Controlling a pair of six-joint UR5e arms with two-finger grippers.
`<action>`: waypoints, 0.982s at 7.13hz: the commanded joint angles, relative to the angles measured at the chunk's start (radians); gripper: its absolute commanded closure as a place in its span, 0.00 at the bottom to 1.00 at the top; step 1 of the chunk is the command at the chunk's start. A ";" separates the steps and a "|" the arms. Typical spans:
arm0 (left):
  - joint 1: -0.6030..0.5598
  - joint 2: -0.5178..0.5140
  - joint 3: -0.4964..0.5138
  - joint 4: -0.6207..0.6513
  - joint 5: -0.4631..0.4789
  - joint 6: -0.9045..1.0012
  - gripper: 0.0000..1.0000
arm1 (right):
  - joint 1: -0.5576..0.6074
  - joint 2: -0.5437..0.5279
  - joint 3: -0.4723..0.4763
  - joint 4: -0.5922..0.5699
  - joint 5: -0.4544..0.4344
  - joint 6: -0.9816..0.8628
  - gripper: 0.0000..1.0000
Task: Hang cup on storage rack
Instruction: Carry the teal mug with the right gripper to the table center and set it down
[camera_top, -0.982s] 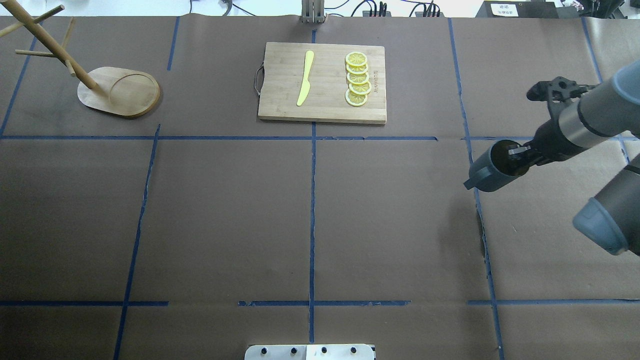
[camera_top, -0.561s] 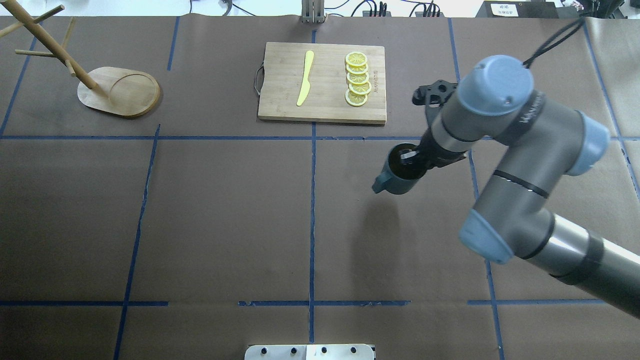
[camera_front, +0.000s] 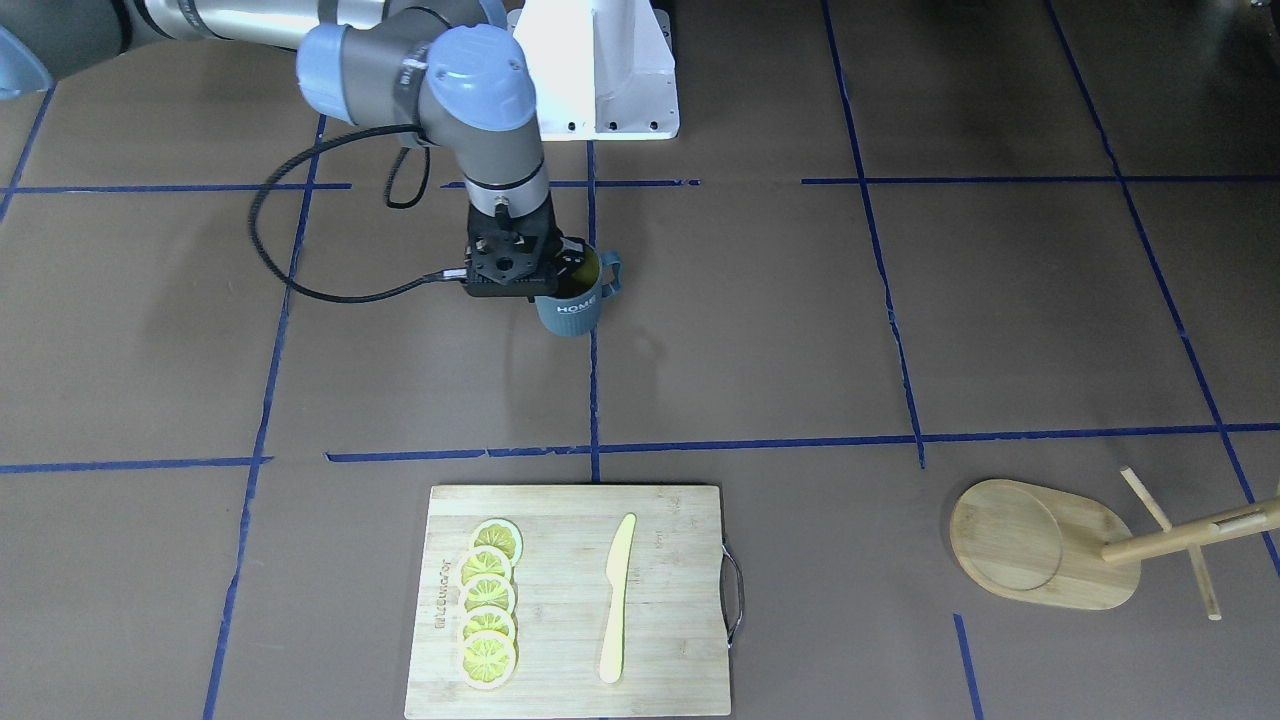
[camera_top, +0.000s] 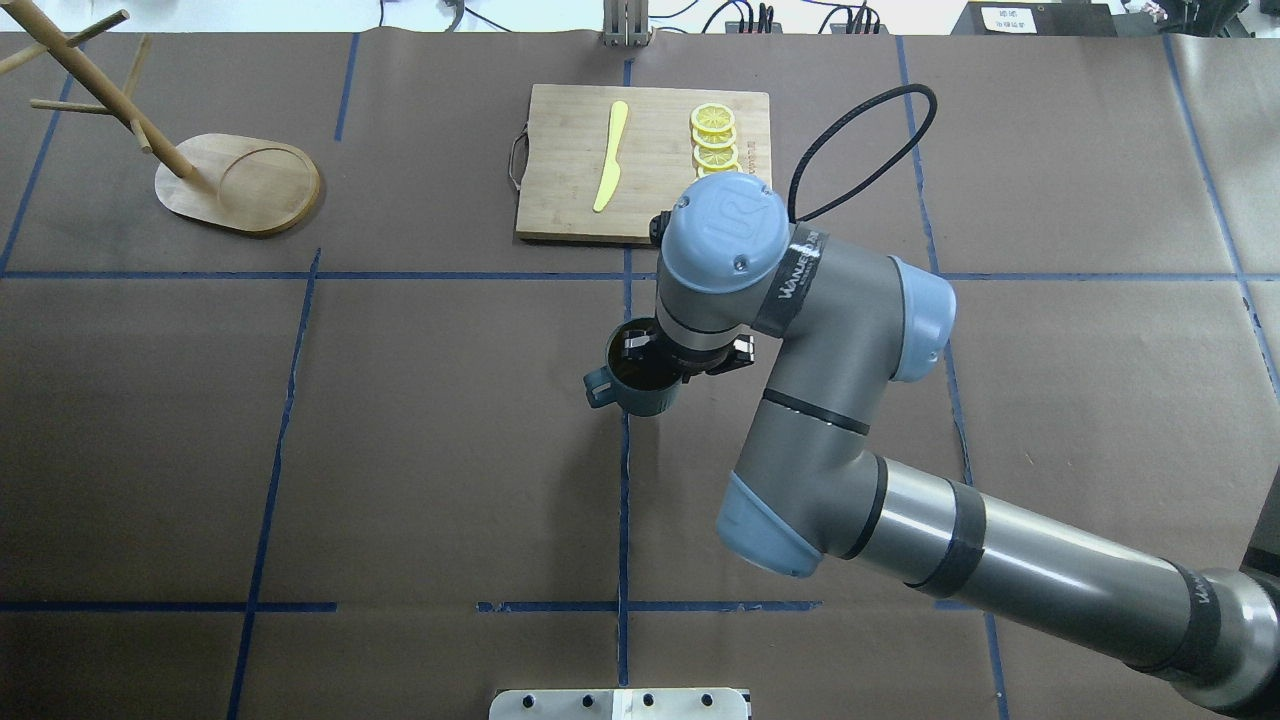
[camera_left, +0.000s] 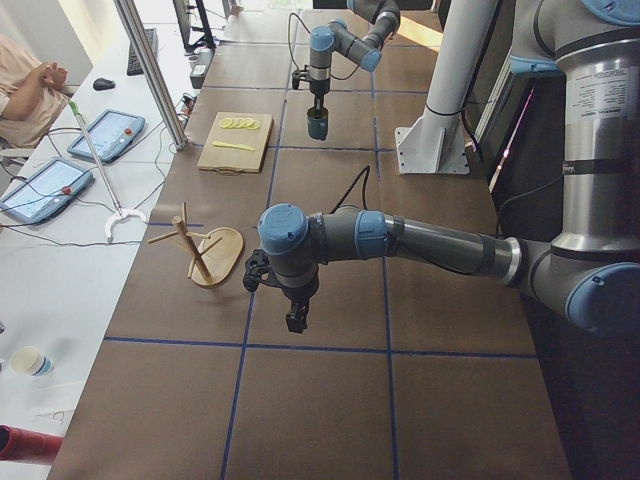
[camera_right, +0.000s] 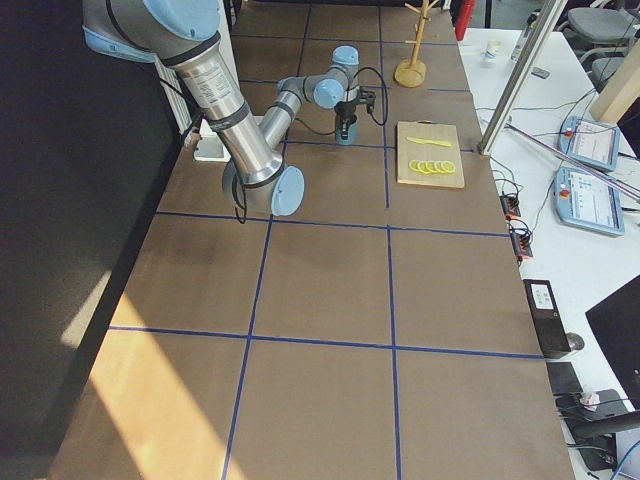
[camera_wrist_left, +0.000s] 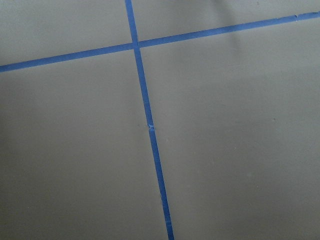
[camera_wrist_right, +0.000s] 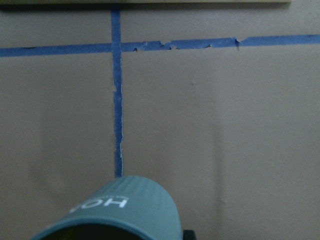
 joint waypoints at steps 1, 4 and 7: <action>0.000 0.000 0.000 0.001 0.000 0.000 0.00 | -0.040 0.022 -0.045 0.021 -0.024 0.017 0.88; 0.000 0.000 0.000 0.000 0.000 0.000 0.00 | -0.046 0.021 -0.097 0.132 -0.027 0.032 0.00; 0.000 0.000 -0.001 0.000 0.002 0.000 0.00 | 0.014 0.024 0.033 0.021 0.006 0.014 0.00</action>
